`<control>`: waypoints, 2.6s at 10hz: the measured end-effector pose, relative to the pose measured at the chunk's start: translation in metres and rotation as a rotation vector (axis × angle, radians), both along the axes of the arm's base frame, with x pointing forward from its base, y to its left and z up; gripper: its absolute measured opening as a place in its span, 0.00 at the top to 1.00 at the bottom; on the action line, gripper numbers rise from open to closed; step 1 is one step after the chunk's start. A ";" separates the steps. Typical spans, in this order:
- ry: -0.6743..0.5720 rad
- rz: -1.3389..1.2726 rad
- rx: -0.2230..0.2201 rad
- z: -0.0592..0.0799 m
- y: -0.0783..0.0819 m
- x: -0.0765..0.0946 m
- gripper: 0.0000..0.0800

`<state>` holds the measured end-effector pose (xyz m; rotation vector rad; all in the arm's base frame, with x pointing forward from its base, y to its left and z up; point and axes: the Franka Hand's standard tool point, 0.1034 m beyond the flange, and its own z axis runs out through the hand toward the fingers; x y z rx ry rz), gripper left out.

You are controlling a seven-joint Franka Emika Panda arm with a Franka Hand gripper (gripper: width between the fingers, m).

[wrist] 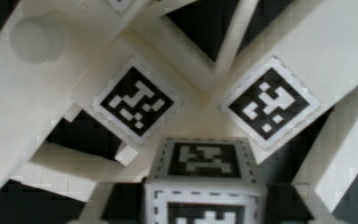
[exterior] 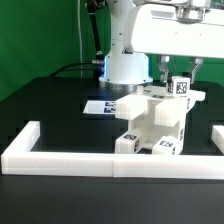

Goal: Assemble chair

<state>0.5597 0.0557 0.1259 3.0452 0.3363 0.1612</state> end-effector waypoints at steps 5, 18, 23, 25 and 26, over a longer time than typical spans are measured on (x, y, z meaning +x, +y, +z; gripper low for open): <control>-0.021 -0.351 0.042 0.000 0.001 0.000 0.64; -0.036 -0.883 0.139 -0.003 0.007 0.000 0.20; -0.034 -0.374 0.072 0.001 0.009 0.002 0.19; -0.028 -0.195 0.049 0.002 0.009 0.002 0.19; -0.023 -0.109 0.035 0.001 0.009 0.002 0.19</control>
Offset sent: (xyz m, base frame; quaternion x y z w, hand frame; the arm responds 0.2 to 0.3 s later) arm 0.0000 0.0000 0.0000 0.0000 0.0000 0.1938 0.9810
